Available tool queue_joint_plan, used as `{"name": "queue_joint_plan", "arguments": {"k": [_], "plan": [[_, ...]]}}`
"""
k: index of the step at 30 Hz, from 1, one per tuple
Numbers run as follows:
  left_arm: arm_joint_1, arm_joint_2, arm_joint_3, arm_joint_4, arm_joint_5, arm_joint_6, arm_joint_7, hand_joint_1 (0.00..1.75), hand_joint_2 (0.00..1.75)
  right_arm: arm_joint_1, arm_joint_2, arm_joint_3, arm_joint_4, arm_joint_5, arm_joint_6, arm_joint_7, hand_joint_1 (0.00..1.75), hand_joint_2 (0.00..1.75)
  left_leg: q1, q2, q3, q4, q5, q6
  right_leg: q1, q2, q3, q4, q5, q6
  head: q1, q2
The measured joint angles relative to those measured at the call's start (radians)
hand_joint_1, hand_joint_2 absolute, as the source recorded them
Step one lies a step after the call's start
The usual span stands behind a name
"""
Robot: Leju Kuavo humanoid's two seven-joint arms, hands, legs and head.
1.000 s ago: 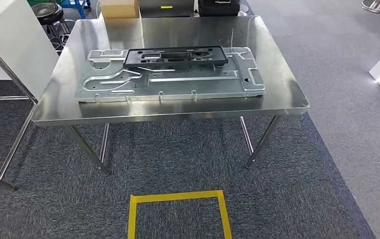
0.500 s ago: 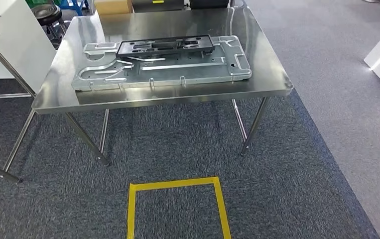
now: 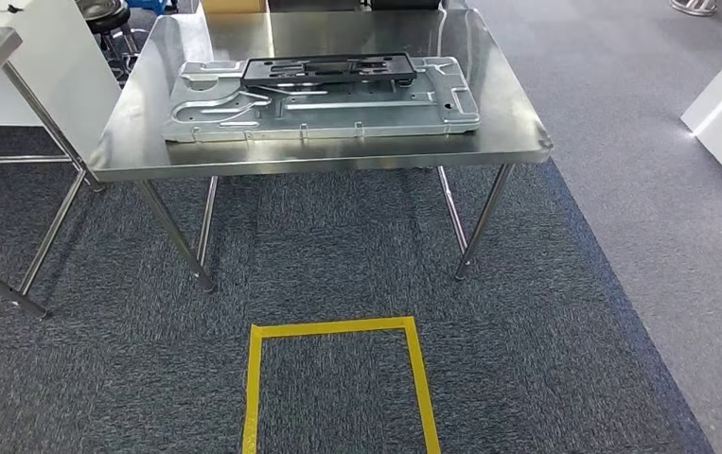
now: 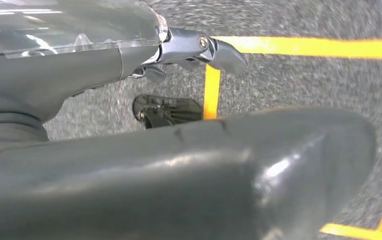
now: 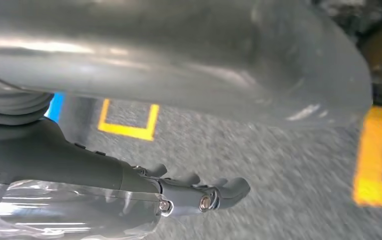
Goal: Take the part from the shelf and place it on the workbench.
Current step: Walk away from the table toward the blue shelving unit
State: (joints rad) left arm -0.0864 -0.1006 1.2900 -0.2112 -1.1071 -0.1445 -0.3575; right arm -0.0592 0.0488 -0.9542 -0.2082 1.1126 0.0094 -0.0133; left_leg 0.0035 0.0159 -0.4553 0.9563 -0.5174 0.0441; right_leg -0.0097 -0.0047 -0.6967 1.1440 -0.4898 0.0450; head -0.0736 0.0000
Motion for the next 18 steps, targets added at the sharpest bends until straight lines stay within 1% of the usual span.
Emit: {"name": "queue_joint_plan", "arguments": {"k": [1,2,3,4,5,6,7,8,9,10,11,12,13,14,16,17,18], "plan": [[0.001,0.0,0.0,0.0,0.0,0.001,0.004,0.0,0.0,0.001,0.0,0.0,0.001,-0.001,0.004,0.001,0.0,0.0,-0.001,0.0,-0.012,0.002,0.008,0.001,-0.002,0.001,-0.022,0.07,-0.044,0.004,0.0,0.0],[0.002,0.0,0.0,0.0,-0.001,0.002,0.008,0.0,0.0,0.001,0.001,-0.001,0.002,-0.002,0.008,0.001,0.0,0.0,-0.002,0.0,-0.024,0.004,0.016,0.0,-0.003,0.001,-0.033,0.124,-0.072,0.008,0.0,0.0],[0.004,0.0,0.0,0.0,-0.002,0.002,0.011,0.0,0.0,0.001,0.001,-0.002,0.002,-0.003,0.01,0.0,0.0,0.0,-0.002,0.001,-0.034,0.007,0.022,-0.001,-0.004,0.0,-0.026,0.145,-0.082,0.009,0.0,0.0],[0.004,0.0,0.0,0.0,-0.002,0.002,0.013,0.0,0.0,0.001,0.001,-0.003,0.002,-0.005,0.012,0.0,0.0,0.0,-0.002,0.001,-0.043,0.011,0.027,-0.003,-0.005,0.0,0.002,0.123,-0.074,0.009,0.0,0.0],[0.004,0.0,0.0,0.0,-0.003,0.002,0.014,0.0,0.0,0.001,0.001,-0.005,0.002,-0.006,0.013,0.0,0.0,0.0,-0.002,0.001,-0.05,0.015,0.03,-0.004,-0.005,0.0,0.05,0.064,-0.053,0.008,0.0,0.0],[0.004,0.0,0.0,0.0,-0.004,0.002,0.015,0.0,0.0,0.0,0.001,-0.008,0.002,-0.008,0.014,-0.001,0.0,0.0,-0.001,0.001,-0.055,0.019,0.032,-0.006,-0.005,0.0,0.107,-0.017,-0.032,0.005,0.0,0.0],[0.004,0.0,0.0,0.0,-0.004,0.002,0.015,0.0,0.0,-0.002,0.001,-0.01,0.002,-0.011,0.016,-0.001,0.0,0.0,-0.003,0.0,-0.061,0.024,0.034,-0.01,-0.002,0.0,0.153,-0.088,-0.018,-0.002,0.0,0.0],[0.003,0.0,0.0,0.0,-0.004,0.002,0.015,0.0,0.0,-0.003,0.001,-0.012,0.002,-0.014,0.019,-0.001,0.0,0.44,-0.004,0.0,-0.065,0.028,0.036,-0.014,0.001,0.0,0.182,-0.138,-0.009,-0.009,0.0,0.0],[0.002,0.0,0.0,0.0,-0.004,0.002,0.015,0.0,0.0,-0.004,0.001,-0.015,0.002,-0.018,0.022,0.0,0.0,0.87,-0.005,0.0,-0.068,0.031,0.038,-0.019,0.004,0.001,0.193,-0.162,-0.008,-0.017,0.0,0.0],[0.001,0.001,0.0,0.0,-0.004,0.002,0.015,0.0,0.0,-0.004,0.002,-0.018,0.002,-0.021,0.024,0.001,0.0,1.31,-0.005,0.0,-0.071,0.031,0.041,-0.025,0.007,0.001,0.191,-0.164,-0.007,-0.024,0.0,0.0],[0.001,0.001,0.0,0.0,-0.003,0.002,0.014,0.0,0.0,-0.004,0.002,-0.022,0.002,-0.023,0.027,0.002,0.0,1.75,-0.006,0.0,-0.072,0.031,0.043,-0.03,0.005,0.002,0.188,-0.166,-0.003,-0.03,0.0,0.0],[0.0,0.001,0.0,0.0,-0.003,0.002,0.014,0.0,0.0,-0.003,0.002,-0.026,0.002,-0.025,0.028,0.004,0.0,1.75,-0.005,-0.001,-0.074,0.037,0.039,-0.035,0.003,0.001,0.188,-0.169,0.001,-0.037,0.0,0.0],[0.0,0.001,0.0,0.0,-0.003,0.002,0.014,0.0,0.0,-0.003,0.002,-0.03,0.002,-0.025,0.029,0.004,0.0,1.75,-0.005,-0.003,-0.081,0.054,0.025,-0.04,0.001,0.0,0.186,-0.172,0.006,-0.044,0.0,0.0],[0.0,0.002,0.0,0.0,-0.003,0.002,0.014,0.0,0.0,-0.003,0.003,-0.033,0.002,-0.025,0.029,0.005,0.0,1.75,-0.004,-0.005,-0.098,0.094,-0.003,-0.045,-0.001,-0.001,0.184,-0.174,0.01,-0.05,0.0,0.0],[0.001,0.002,0.0,0.0,-0.002,0.002,0.015,0.0,0.0,-0.003,0.002,-0.037,0.003,-0.025,0.029,0.005,0.0,1.75,0.001,-0.007,-0.153,0.225,-0.078,-0.051,-0.001,-0.003,0.176,-0.173,0.016,-0.057,0.0,0.0],[0.002,0.002,0.0,0.0,-0.001,0.002,0.015,0.0,0.0,-0.003,0.002,-0.039,0.003,-0.025,0.029,0.007,0.0,1.75,0.003,-0.007,-0.179,0.289,-0.105,-0.054,0.0,-0.003,0.172,-0.172,0.018,-0.058,0.0,0.0],[0.002,0.002,0.0,0.0,-0.001,0.002,0.015,0.0,0.0,-0.003,0.002,-0.041,0.003,-0.025,0.029,0.008,0.0,1.75,0.004,-0.007,-0.191,0.324,-0.112,-0.056,0.001,-0.002,0.168,-0.169,0.019,-0.058,0.0,0.0]]}}
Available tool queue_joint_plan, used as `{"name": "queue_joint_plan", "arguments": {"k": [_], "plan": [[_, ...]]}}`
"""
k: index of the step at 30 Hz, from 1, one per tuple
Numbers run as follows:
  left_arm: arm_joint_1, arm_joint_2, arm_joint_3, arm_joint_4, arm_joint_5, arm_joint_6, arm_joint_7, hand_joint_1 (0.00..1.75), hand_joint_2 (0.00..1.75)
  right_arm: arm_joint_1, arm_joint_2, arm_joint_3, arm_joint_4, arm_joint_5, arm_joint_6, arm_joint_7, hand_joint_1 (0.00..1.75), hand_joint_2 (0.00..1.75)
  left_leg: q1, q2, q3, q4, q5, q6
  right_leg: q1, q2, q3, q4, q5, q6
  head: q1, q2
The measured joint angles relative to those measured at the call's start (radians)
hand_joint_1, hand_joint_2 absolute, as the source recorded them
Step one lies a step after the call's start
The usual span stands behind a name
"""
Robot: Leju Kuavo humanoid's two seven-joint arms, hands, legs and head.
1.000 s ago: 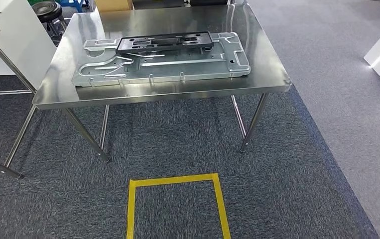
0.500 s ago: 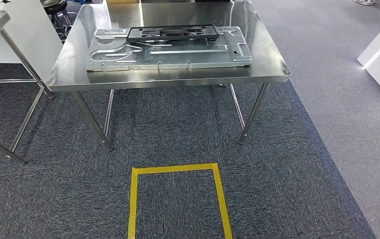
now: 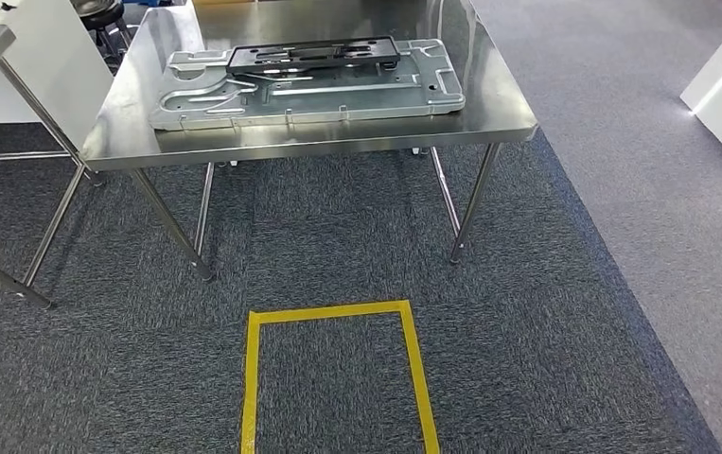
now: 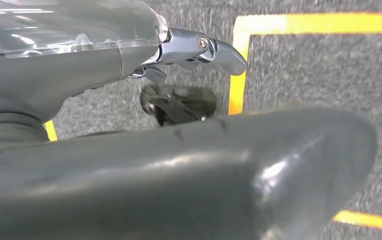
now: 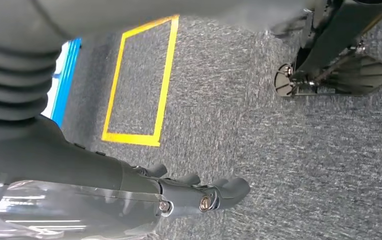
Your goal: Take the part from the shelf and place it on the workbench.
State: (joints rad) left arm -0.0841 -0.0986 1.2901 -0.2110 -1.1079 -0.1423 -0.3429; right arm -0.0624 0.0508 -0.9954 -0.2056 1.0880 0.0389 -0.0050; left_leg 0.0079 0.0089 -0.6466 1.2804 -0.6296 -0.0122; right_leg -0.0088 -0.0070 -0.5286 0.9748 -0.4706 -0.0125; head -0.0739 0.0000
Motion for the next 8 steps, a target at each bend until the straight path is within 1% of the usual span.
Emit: {"name": "queue_joint_plan", "arguments": {"k": [1,2,3,4,5,6,7,8], "plan": [[0.0,0.0,0.0,0.0,0.0,0.0,0.0,0.0,0.0,0.0,0.0,-0.002,0.0,0.0,0.0,0.003,0.0,1.75,0.002,0.0,0.007,-0.004,0.013,-0.001,0.0,0.001,-0.003,0.003,0.001,0.001,0.0,0.0],[0.0,0.0,0.0,0.0,0.001,0.001,0.0,0.0,0.0,0.0,0.0,-0.003,0.0,0.001,0.0,0.005,0.0,1.75,0.003,0.0,0.032,-0.048,0.042,-0.001,0.0,0.001,-0.005,0.008,0.001,0.002,0.0,0.0],[0.0,0.0,0.0,0.0,0.002,0.002,0.0,0.0,0.0,0.0,0.0,-0.005,0.0,0.001,0.001,0.007,0.0,1.75,0.004,0.0,0.069,-0.117,0.076,0.0,0.0,0.002,-0.007,0.013,0.0,0.005,0.0,0.0],[-0.001,0.0,0.001,0.0,0.004,0.003,0.001,0.0,0.0,0.0,0.0,-0.006,0.0,0.002,0.001,0.008,0.0,1.75,0.004,0.0,0.103,-0.186,0.1,0.003,0.001,0.002,-0.011,0.02,-0.002,0.009,0.0,0.0],[-0.003,0.0,0.001,0.0,0.005,0.004,0.002,0.0,0.0,-0.001,0.0,-0.007,0.0,0.003,0.001,0.009,0.0,1.75,0.003,-0.001,0.126,-0.236,0.115,0.007,0.003,0.003,-0.016,0.027,-0.003,0.014,0.0,0.0],[-0.003,0.0,0.002,0.0,0.006,0.004,0.003,0.0,0.0,-0.001,0.0,-0.007,0.0,0.004,0.001,0.01,0.0,1.75,0.002,-0.001,0.135,-0.263,0.119,0.011,0.004,0.003,-0.021,0.031,-0.003,0.02,0.0,0.0],[-0.003,0.0,0.002,0.0,0.007,0.005,0.005,0.0,0.0,-0.001,0.0,-0.007,0.0,0.005,0.0,0.011,0.0,1.75,0.001,-0.002,0.134,-0.272,0.117,0.015,0.006,0.003,-0.025,0.034,-0.003,0.024,0.0,0.0],[-0.003,0.0,0.002,0.0,0.008,0.006,0.005,0.0,0.0,-0.001,0.0,-0.008,0.0,0.006,0.0,0.011,0.0,1.75,0.001,-0.002,0.131,-0.271,0.118,0.018,0.006,0.003,-0.027,0.035,-0.003,0.026,0.0,0.0]]}}
